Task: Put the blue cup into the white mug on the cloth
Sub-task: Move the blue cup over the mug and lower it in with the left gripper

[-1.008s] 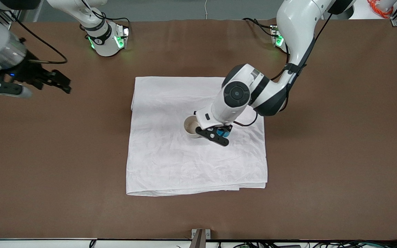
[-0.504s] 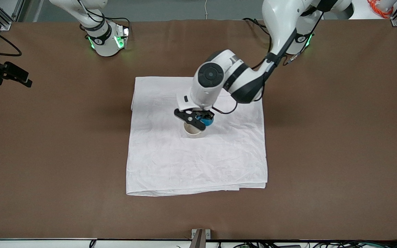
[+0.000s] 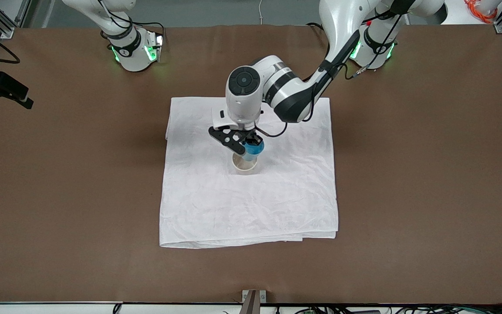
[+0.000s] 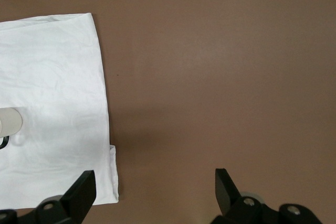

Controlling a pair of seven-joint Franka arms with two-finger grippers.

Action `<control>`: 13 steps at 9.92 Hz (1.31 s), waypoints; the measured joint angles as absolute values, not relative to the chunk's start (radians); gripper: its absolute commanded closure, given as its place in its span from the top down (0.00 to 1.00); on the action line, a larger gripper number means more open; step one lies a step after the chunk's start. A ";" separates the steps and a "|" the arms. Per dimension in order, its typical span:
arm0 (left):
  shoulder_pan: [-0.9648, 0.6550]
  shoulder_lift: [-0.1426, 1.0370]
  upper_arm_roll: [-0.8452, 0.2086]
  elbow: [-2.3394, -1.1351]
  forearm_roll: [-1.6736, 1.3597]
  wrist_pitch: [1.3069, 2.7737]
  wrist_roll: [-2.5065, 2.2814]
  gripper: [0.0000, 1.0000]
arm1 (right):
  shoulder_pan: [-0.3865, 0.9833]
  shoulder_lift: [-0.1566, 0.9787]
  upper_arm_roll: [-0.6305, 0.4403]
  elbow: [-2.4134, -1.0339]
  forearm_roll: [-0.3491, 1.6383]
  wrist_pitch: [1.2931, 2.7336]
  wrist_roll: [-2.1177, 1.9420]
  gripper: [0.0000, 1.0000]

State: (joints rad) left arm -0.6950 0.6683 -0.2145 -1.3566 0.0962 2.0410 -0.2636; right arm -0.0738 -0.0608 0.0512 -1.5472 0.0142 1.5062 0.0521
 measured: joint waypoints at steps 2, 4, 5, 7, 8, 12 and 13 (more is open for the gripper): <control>-0.695 0.678 -0.212 -1.356 0.098 2.071 -0.264 0.00 | 0.018 -0.044 -0.020 -1.534 0.013 1.509 0.052 1.00; -0.695 0.678 -0.211 -1.356 0.098 2.080 -0.264 0.00 | 0.070 -0.032 -0.082 -1.514 0.012 1.510 0.051 1.00; -0.695 0.680 -0.211 -1.356 0.098 2.080 -0.264 0.00 | 0.072 -0.029 -0.088 -1.505 0.012 1.510 0.050 1.00; -0.695 0.690 -0.211 -1.356 0.098 2.097 -0.264 0.00 | 0.072 -0.027 -0.091 -1.500 0.012 1.506 0.049 1.00; -0.696 0.695 -0.211 -1.356 0.098 2.102 -0.264 0.00 | 0.072 -0.027 -0.091 -1.500 0.012 1.505 0.049 1.00; -0.705 0.715 -0.212 -1.356 0.099 2.120 -0.264 0.00 | 0.076 -0.027 -0.091 -1.500 0.012 1.505 0.049 1.00; -0.705 0.722 -0.212 -1.356 0.100 2.137 -0.264 0.00 | 0.078 -0.027 -0.091 -1.500 0.012 1.505 0.049 1.00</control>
